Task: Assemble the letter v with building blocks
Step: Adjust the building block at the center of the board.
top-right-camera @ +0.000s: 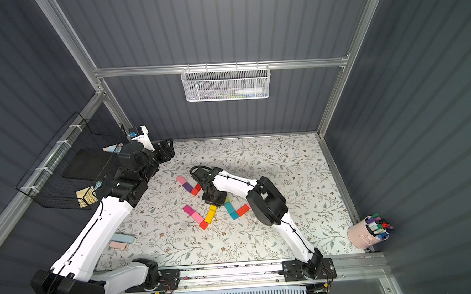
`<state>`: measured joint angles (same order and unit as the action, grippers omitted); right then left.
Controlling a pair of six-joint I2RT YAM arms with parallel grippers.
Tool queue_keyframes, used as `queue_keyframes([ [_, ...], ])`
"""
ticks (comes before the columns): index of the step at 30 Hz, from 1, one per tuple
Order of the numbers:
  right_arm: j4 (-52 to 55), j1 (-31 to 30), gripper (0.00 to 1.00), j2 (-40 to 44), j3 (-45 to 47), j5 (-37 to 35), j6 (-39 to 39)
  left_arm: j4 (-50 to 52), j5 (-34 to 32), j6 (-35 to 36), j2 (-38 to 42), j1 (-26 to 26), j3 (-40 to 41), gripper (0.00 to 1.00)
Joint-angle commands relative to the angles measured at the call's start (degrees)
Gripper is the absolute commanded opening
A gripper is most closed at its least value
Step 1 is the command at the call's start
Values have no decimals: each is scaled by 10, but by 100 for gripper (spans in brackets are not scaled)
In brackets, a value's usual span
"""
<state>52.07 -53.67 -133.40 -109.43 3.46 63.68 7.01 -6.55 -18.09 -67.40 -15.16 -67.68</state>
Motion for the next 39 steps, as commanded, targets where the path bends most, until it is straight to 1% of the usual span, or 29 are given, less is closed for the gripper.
queue_keyframes([
  [1,28,3,32,1,21,-4,19,-15,4,11,-2,2,10,70],
  [11,21,2,32,6,31,6,20,-14,7,12,-3,2,14,69],
  [19,16,1,31,2,25,9,14,-15,8,15,-4,2,17,69],
  [28,19,-2,32,-2,13,8,10,-15,6,16,-4,2,19,69],
  [32,25,-4,39,-8,1,9,4,-15,6,17,-4,2,20,69],
  [36,34,-8,52,-11,-21,0,-6,-14,9,17,-8,2,17,69],
  [39,47,-13,54,-9,-43,-13,-19,-12,9,17,-12,2,13,69],
])
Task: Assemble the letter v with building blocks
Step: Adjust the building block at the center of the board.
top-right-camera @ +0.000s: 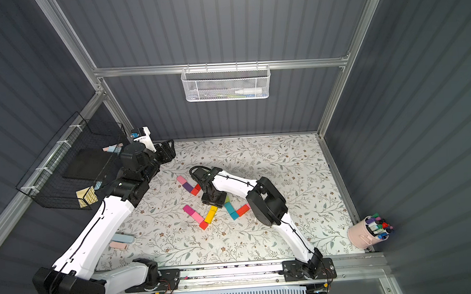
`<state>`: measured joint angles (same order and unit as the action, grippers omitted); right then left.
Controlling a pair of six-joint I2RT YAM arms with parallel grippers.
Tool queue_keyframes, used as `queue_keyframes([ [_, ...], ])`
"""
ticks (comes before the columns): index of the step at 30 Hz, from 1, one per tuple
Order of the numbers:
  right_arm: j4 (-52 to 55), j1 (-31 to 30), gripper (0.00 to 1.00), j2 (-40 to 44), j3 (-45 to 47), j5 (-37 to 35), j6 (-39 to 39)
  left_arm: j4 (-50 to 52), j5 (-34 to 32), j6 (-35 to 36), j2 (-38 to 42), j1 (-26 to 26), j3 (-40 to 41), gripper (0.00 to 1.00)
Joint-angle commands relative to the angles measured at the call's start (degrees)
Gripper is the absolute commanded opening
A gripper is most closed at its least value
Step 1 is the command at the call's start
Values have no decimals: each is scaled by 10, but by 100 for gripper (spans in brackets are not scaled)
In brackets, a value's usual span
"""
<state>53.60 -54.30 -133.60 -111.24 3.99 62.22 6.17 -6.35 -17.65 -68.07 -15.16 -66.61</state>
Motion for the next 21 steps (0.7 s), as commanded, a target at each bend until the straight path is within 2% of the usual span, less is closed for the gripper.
queue_keyframes([
  [1,33,-9,56,-4,-28,-26,-9,-3,7,13,-6,2,2,69],
  [5,20,-32,58,22,-44,-75,-54,2,7,14,-13,2,-6,68],
  [8,51,-42,58,42,-63,-115,-75,2,-9,17,2,2,-14,67],
  [12,67,-42,59,110,-36,-192,-102,2,-21,12,24,2,-21,68],
  [14,71,-40,60,152,-8,-230,-116,21,-6,11,15,2,-28,68],
  [17,50,-25,61,223,62,-245,-125,56,17,-5,6,2,-23,63],
  [21,-28,23,60,323,188,-222,-149,76,124,-74,41,-2,64,52],
])
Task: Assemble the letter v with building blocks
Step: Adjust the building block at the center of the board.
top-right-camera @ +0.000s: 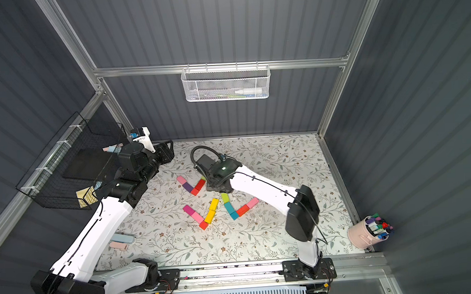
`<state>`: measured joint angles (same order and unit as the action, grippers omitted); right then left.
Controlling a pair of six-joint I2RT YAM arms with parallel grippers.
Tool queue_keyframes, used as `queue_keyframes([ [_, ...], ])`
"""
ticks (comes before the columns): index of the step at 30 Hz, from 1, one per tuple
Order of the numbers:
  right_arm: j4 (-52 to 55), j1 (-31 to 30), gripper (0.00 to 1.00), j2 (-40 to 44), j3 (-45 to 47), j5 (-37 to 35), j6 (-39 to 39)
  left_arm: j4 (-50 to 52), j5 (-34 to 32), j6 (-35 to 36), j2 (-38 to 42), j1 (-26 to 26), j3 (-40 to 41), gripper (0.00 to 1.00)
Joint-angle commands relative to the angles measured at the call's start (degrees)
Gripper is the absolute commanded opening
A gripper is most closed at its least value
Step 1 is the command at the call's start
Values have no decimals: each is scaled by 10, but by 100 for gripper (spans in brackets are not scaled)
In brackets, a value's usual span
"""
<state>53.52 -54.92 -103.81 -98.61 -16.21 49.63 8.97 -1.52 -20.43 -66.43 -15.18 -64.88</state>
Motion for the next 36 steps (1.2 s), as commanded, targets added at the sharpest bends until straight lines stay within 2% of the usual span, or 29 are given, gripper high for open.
queue_keyframes([
  [1,-48,43,60,48,91,-15,-32,57,84,-68,35,-12,75,47],
  [2,-67,58,59,69,112,-13,-42,70,73,-95,46,-32,98,41],
  [3,-81,70,59,85,130,-14,-54,80,59,-120,54,-60,118,39],
  [5,-97,92,59,112,153,-9,-76,117,18,-196,69,-140,148,30],
  [7,-97,104,59,130,161,-12,-88,140,8,-271,86,-207,173,19],
  [10,-106,114,59,152,177,-14,-98,161,-6,-399,88,-346,210,0],
  [13,-126,119,58,173,204,-8,-99,198,-59,-530,48,-512,210,0],
  [16,-135,119,58,192,230,0,-88,207,-83,-595,26,-589,205,0],
  [18,-139,119,58,204,248,5,-79,239,-99,-637,29,-614,213,0],
  [20,-143,119,58,216,265,7,-69,279,-143,-683,50,-622,218,0],
  [24,-144,119,58,231,282,5,-68,327,-248,-792,155,-622,223,0],
  [27,-138,119,58,237,285,1,-68,341,-264,-841,210,-620,234,0],
  [31,-137,119,58,236,281,-2,-73,370,-247,-894,164,-620,226,0],
  [34,-136,119,58,231,277,3,-72,439,-189,-997,76,-620,209,0],
  [36,-138,119,58,226,277,8,-71,445,-177,-995,23,-620,182,0],
])
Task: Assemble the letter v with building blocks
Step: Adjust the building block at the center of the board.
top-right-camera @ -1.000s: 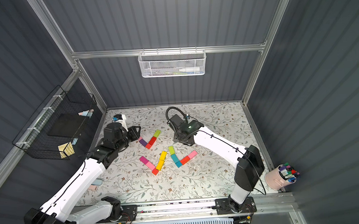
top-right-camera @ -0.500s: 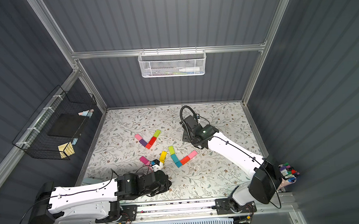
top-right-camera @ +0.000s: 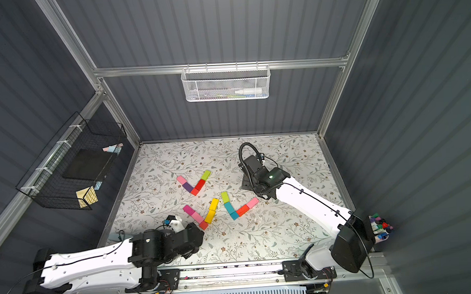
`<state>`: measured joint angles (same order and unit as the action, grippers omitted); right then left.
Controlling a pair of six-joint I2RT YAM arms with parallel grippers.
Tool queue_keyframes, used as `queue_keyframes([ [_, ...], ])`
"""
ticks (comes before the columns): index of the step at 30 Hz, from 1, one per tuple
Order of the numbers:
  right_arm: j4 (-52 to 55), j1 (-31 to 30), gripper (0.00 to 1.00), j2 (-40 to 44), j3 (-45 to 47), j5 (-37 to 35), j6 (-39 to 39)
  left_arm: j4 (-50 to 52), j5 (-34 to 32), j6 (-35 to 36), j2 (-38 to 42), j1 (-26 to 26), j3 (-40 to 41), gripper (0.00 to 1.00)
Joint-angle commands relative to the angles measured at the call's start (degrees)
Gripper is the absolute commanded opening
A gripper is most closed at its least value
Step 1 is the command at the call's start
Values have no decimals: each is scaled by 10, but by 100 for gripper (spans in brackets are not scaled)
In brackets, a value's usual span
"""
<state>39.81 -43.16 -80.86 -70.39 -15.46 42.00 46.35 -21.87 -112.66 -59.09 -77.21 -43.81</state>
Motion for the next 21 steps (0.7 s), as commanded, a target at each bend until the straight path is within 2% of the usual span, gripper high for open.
queue_keyframes([
  [1,-3,2,58,-6,-5,2,6,72,25,-69,-69,0,-42,0],
  [4,-2,1,58,-17,-11,13,5,71,6,-69,-85,0,-62,0],
  [9,-2,2,58,-25,-13,26,-4,74,14,-125,-88,0,-59,0],
  [14,-10,5,58,-25,-6,37,-7,73,-19,-102,-138,14,-93,0],
  [17,-18,8,58,-34,-6,60,-9,73,-25,-68,-169,49,-110,0],
  [21,-20,9,57,-48,-7,110,-15,77,-4,-52,-196,78,-110,0],
])
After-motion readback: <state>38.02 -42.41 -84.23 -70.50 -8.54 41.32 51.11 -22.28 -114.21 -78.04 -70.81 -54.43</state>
